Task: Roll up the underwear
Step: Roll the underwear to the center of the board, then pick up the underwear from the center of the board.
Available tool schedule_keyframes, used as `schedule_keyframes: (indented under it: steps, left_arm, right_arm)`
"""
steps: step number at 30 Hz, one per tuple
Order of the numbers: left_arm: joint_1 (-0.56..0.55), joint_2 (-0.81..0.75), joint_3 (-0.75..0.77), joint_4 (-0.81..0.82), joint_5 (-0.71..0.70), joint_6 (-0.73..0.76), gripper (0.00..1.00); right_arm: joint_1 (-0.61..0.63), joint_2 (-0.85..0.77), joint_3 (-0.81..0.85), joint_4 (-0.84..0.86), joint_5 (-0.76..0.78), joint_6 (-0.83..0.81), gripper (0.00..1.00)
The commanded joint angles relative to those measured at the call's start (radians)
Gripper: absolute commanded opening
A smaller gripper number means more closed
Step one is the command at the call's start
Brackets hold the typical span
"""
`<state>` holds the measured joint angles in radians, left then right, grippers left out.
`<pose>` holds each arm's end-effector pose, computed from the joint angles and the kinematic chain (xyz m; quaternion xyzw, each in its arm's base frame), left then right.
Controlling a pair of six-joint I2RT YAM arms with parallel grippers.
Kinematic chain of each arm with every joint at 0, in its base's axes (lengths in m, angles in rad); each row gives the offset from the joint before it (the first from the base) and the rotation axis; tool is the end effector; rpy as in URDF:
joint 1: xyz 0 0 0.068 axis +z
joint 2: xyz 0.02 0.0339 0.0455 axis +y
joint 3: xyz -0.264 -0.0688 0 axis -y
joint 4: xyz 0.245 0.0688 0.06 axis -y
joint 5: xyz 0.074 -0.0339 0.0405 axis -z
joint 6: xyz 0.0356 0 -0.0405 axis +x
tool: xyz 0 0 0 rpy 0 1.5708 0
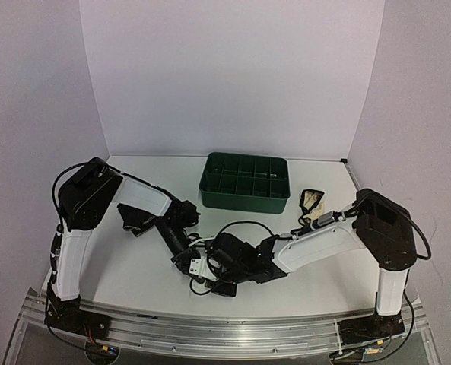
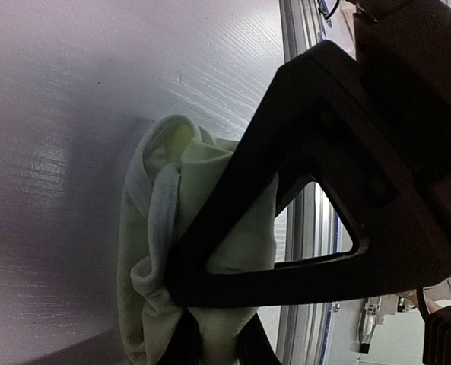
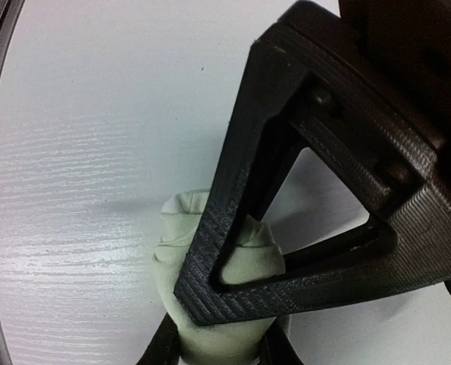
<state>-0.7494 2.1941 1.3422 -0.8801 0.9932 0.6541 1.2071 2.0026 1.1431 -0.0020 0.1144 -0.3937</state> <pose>0.2473 -0.2709 0.0908 -0.5364 -0.6940 0.4710 0.0933 0.1486 0.3790 0.1239 -0.6580 0.6663 0.0879 0.3396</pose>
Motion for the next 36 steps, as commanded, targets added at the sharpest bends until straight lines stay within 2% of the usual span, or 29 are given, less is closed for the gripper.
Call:
schedule_keyframes:
  steps: [1,2,3,4,6,7,11,14,17,24,28,36]
  left_arm:
    - [-0.010,0.041,0.000,-0.054,-0.113,0.021,0.02]
    - [-0.006,0.033,0.007,-0.060,-0.113,0.026,0.09]
    - [0.002,0.021,0.015,-0.065,-0.114,0.034,0.24]
    - [0.013,0.001,0.020,-0.064,-0.115,0.042,0.34]
    - [0.040,-0.061,0.018,-0.047,-0.118,0.071,0.48]
    - [0.051,-0.097,0.012,-0.033,-0.121,0.087,0.51]
    - [0.107,-0.254,-0.085,0.085,-0.144,0.168,0.57]
    - [0.111,-0.340,-0.152,0.102,-0.191,0.276,0.59]
    - [0.111,-0.387,-0.190,0.120,-0.237,0.308,0.59]
    - [0.117,-0.459,-0.234,0.281,-0.272,0.168,0.59]
    - [0.120,-0.473,-0.233,0.312,-0.288,0.108,0.59]
    - [0.123,-0.489,-0.237,0.308,-0.309,0.093,0.59]
  right_arm:
    - [-0.028,0.049,0.008,-0.064,0.053,0.070,0.06]
    - [-0.030,0.045,0.006,-0.077,0.050,0.084,0.01]
    - [-0.033,0.038,0.005,-0.091,0.045,0.102,0.00]
    - [-0.037,0.035,0.007,-0.111,0.038,0.128,0.00]
    - [-0.045,0.034,0.015,-0.155,0.006,0.188,0.00]
    - [-0.048,0.038,0.019,-0.173,-0.014,0.216,0.00]
    - [-0.068,0.055,0.022,-0.225,-0.088,0.339,0.00]
    - [-0.092,0.068,0.018,-0.248,-0.106,0.434,0.00]
    - [-0.112,0.076,0.024,-0.267,-0.130,0.507,0.00]
    - [-0.198,0.012,0.045,-0.279,-0.178,0.717,0.00]
    - [-0.259,-0.053,0.051,-0.279,-0.208,0.817,0.00]
    - [-0.319,-0.153,0.075,-0.279,-0.186,0.877,0.00]
